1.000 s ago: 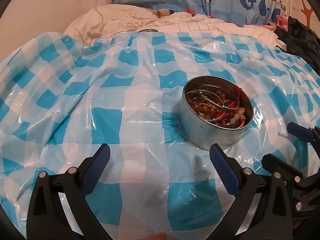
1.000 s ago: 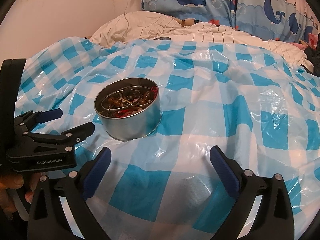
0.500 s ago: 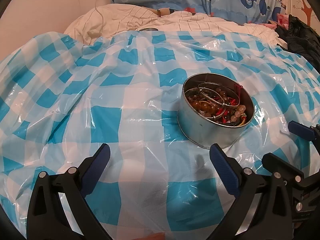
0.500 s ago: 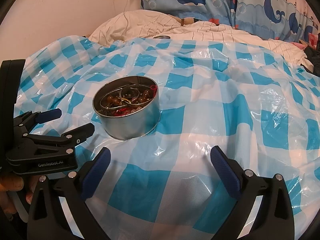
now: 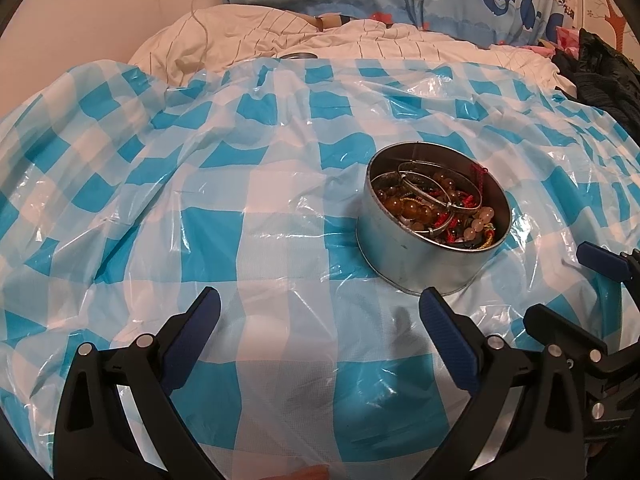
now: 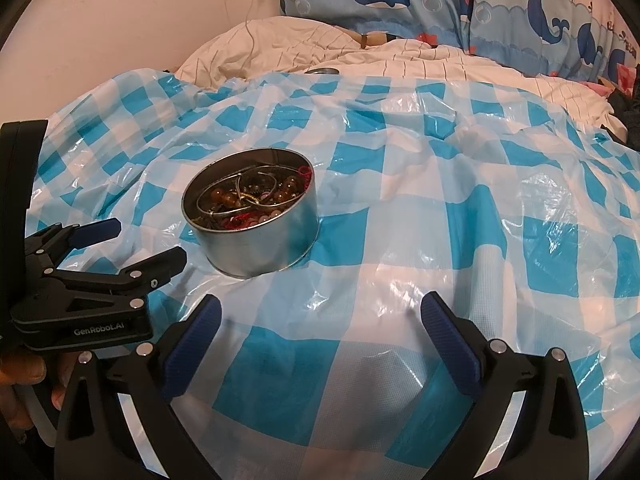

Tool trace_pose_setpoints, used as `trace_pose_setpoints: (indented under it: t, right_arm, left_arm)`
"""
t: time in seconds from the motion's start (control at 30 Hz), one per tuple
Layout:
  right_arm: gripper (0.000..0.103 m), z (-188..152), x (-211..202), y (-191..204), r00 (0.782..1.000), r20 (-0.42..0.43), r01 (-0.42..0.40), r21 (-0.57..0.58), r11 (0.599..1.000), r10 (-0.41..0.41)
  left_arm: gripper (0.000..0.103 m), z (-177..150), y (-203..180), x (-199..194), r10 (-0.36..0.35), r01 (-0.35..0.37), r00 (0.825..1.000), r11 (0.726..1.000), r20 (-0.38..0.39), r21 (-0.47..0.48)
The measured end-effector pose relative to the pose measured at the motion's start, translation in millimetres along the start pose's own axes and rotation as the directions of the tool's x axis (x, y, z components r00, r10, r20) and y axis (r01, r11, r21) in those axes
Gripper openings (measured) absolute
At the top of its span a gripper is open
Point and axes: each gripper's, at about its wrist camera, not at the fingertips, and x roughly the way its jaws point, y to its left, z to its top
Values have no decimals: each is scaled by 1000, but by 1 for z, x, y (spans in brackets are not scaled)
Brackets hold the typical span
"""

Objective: Organize jewelry

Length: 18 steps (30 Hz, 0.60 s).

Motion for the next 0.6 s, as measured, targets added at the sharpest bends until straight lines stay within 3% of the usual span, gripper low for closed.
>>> trace_pose_setpoints:
  t: [0.6]
  right_arm:
    - [96, 0, 2, -2, 1000, -6, 3, 5, 1000, -3]
  left_arm:
    - [96, -2, -1, 1, 5, -5, 1000, 1000, -5, 2]
